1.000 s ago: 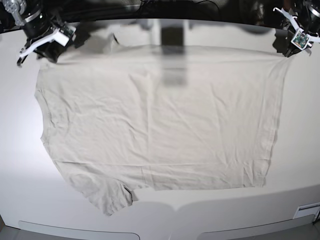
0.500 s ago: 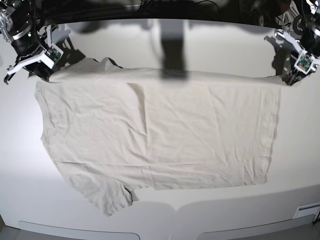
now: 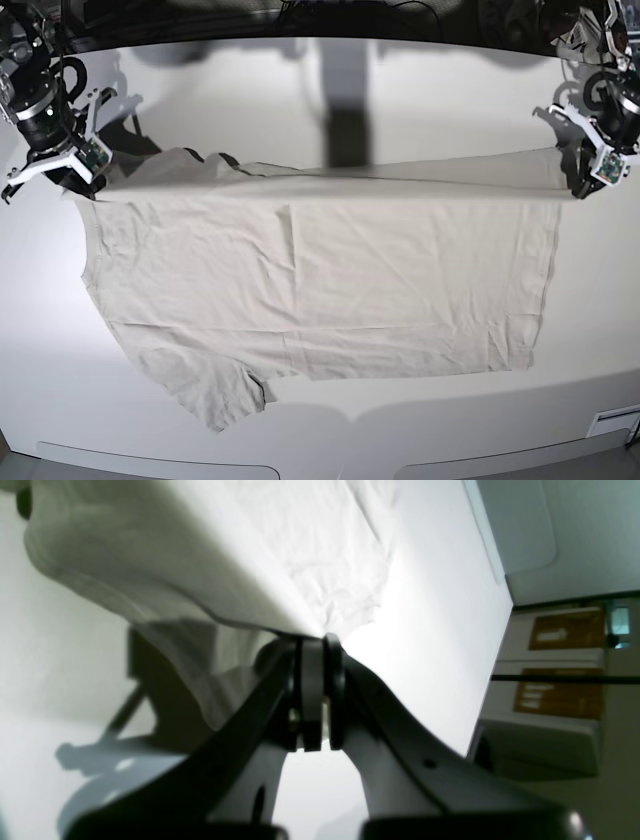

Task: Fold the T-shirt properly
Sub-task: 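Drag the held shoulder edge toward the hem with both grippers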

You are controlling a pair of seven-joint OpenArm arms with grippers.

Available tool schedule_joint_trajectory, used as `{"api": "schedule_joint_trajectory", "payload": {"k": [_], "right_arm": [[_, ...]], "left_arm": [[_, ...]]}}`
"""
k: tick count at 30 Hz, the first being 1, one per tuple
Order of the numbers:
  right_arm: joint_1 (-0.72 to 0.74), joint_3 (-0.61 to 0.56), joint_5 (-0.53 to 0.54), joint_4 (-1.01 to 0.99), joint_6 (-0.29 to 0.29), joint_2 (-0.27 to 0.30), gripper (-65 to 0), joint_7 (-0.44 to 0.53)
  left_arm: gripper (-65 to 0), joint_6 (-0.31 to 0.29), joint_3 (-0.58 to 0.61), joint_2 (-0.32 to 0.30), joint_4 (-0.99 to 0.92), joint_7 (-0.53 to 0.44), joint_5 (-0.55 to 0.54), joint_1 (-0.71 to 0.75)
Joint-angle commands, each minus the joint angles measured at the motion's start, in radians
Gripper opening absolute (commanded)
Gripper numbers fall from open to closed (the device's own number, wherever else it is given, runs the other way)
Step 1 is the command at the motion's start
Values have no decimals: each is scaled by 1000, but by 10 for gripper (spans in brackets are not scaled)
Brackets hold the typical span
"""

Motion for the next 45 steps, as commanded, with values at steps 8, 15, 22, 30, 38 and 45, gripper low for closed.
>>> {"api": "schedule_joint_trajectory", "payload": {"k": [8,15,22,30,38,45], "right_arm": [[148,-77,20,-103,13,-46,-650,18],[307,-214,17,-222,13,-57,-650,15],[449,-301,18,-329,29,-97,-650,16],[580,-409,18,-456,31,-156,-650,19],[708,-501,17,-576,32,-219,-650,18],[747,-505,17,-609,69,-246,-650,17]], "left_arm": [[-650,21,85,-20,-73,-4,66,-119],[-650,21,137,-20,-161,-1,98,-213],[-650,22,137,-19,-177,22,98,-275],[-650,21,137,-19,-322,-5,98,-349],[-650,20,137,-27,-337,-11,98,-391],[-650,20,137,-48,-351,-9,98,-399]]}}
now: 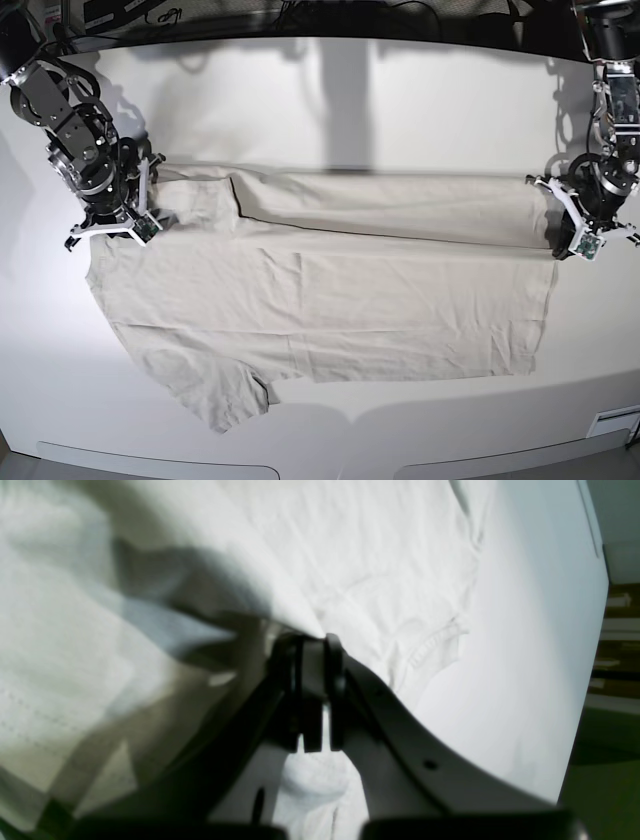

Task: Fold the T-shirt properly
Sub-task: 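Drag the held shoulder edge toward the hem with both grippers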

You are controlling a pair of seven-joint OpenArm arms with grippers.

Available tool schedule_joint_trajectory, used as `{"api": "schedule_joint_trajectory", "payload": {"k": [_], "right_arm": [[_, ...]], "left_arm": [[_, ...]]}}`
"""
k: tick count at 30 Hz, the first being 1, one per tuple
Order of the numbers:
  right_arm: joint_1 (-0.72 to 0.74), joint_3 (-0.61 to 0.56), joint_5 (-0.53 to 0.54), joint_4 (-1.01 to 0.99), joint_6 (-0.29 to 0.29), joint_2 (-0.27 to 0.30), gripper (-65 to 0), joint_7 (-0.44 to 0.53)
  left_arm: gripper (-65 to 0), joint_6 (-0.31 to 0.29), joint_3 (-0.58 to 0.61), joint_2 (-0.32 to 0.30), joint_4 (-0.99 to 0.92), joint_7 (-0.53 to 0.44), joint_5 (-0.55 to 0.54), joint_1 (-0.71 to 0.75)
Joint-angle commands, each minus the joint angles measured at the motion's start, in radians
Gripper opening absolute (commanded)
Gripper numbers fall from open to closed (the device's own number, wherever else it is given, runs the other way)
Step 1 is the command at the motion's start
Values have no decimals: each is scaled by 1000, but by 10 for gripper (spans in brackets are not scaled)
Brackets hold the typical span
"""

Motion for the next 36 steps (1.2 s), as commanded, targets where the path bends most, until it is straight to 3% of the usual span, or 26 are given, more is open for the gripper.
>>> {"api": "schedule_joint_trajectory", "payload": {"k": [1,7,9,11,17,22,26,31,36], "right_arm": [[19,11,-14,9,-11,22,-650,3],[27,11,-13,9,-12,22,-642,0],[32,11,-13,9,-13,22,-488,0],[40,11,-13,11,-13,23,-393,-7],[47,13,-9,38,-20,41,-386,-20],[46,13,-9,108,-21,79,-387,-63],[46,13,20,141,-21,121,-387,-68],[46,13,47,154,-21,145,-387,-69],[46,13,47,154,-21,145,-387,-68]], "left_arm": [[-650,19,-9,-23,3,-10,-10,-16],[-636,21,-10,-26,-36,-15,-10,-17],[-511,24,-10,-31,-36,-14,-11,-20],[-438,24,-10,-42,-35,16,-33,-20],[-433,23,-10,-87,13,227,-130,-18],[-435,18,-10,-125,138,303,-179,22],[-435,-24,-10,-125,298,378,-167,104],[-435,-31,-9,-125,459,364,-118,237],[-435,-42,26,-129,460,301,-29,323]]}}
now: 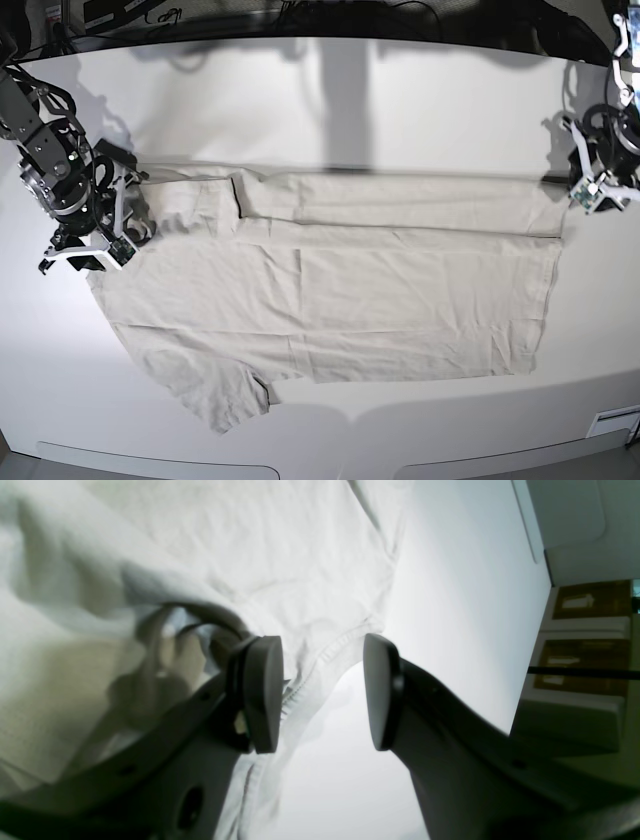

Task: Fold the T-shirt properly
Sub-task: 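Drag the held shoulder edge toward the hem with both grippers, then release the fabric and pull both grippers back toward the collar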

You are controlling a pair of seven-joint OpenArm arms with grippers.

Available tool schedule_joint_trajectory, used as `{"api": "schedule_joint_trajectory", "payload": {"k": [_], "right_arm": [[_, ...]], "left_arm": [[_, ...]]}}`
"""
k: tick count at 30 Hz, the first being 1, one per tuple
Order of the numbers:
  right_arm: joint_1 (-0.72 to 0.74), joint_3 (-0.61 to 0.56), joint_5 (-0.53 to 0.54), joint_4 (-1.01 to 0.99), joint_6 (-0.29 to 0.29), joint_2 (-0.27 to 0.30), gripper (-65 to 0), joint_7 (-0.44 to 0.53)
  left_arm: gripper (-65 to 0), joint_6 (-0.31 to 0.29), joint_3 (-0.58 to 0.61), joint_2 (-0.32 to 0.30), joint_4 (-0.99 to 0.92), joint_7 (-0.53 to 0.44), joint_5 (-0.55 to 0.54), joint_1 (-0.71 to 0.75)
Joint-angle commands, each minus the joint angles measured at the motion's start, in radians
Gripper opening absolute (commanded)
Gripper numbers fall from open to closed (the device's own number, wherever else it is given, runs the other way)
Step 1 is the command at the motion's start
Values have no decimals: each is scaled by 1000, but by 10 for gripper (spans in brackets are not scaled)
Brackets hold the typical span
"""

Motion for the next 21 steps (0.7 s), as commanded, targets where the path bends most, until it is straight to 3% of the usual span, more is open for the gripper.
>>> {"api": "schedule_joint_trajectory", "payload": {"k": [1,8,21], "right_arm": [[19,13,-10,14,-17,22,-387,13],[19,13,-10,29,-19,22,-387,11],[19,13,-11,29,-39,21,-387,-7]], "left_arm": [[-435,6,20,-27,6,-27,13,7],[-435,11,232,-111,-69,-21,161,-21],[-435,90,245,-107,-278,-125,168,-145]]}}
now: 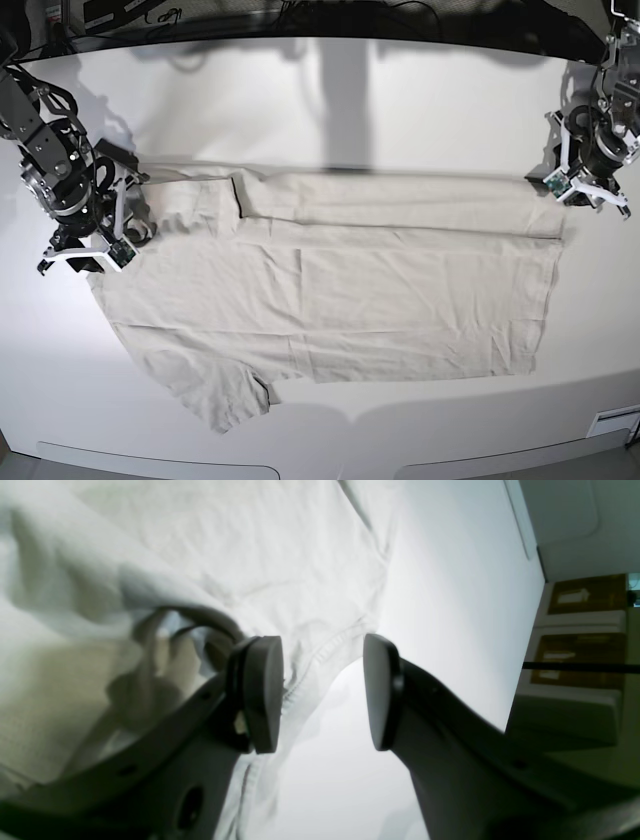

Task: Fold the T-shirt properly
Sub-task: 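Release the fabric and pull both grippers back toward the collar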

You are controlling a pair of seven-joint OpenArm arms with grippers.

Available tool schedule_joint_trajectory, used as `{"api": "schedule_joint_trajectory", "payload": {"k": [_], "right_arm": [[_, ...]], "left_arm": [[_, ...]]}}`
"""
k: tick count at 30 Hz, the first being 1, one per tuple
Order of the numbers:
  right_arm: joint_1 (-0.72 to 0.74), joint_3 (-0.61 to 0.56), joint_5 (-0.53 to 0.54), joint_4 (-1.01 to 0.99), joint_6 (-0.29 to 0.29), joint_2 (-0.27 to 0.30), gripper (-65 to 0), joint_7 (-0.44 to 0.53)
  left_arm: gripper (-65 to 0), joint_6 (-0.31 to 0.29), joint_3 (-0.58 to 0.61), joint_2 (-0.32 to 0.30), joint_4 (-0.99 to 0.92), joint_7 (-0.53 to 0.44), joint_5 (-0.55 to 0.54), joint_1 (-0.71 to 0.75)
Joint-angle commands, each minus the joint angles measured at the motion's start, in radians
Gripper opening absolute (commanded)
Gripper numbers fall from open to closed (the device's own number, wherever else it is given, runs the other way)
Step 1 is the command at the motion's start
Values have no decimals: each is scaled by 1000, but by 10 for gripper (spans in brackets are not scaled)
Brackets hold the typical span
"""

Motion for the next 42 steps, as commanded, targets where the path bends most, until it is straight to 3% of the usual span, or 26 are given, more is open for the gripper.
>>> {"api": "schedule_joint_trajectory", "payload": {"k": [1,4,9,15,22,25,30,34,37,42], "right_arm": [[19,13,-11,13,-16,21,-387,8],[19,13,-11,13,-16,21,-387,4],[19,13,-11,13,-16,22,-387,-1],[6,13,-14,17,-15,43,-390,-24],[-64,13,-18,172,-15,195,-400,-92],[-73,13,-26,233,-1,234,-400,-151],[-87,13,-18,270,100,230,-400,-214],[-158,13,-24,268,105,229,-400,-224],[-211,13,-86,268,104,230,-400,-227],[-255,13,-127,280,81,230,-400,-300]], "left_arm": [[-435,-4,-5,-16,2,-5,4,-11],[-440,-4,-4,-14,0,-16,4,-14],[-650,-8,-4,3,0,-11,4,-11],[-650,-11,-4,2,0,63,4,-11],[-650,-9,-4,6,0,102,-46,-12],[-650,-9,-4,31,0,138,-49,-14],[-650,-8,-4,47,0,126,-81,-11],[-650,-8,-4,53,0,127,-87,-11],[-650,-8,-4,53,0,126,-89,-11],[-650,-8,-4,52,0,127,-121,-11]]}}
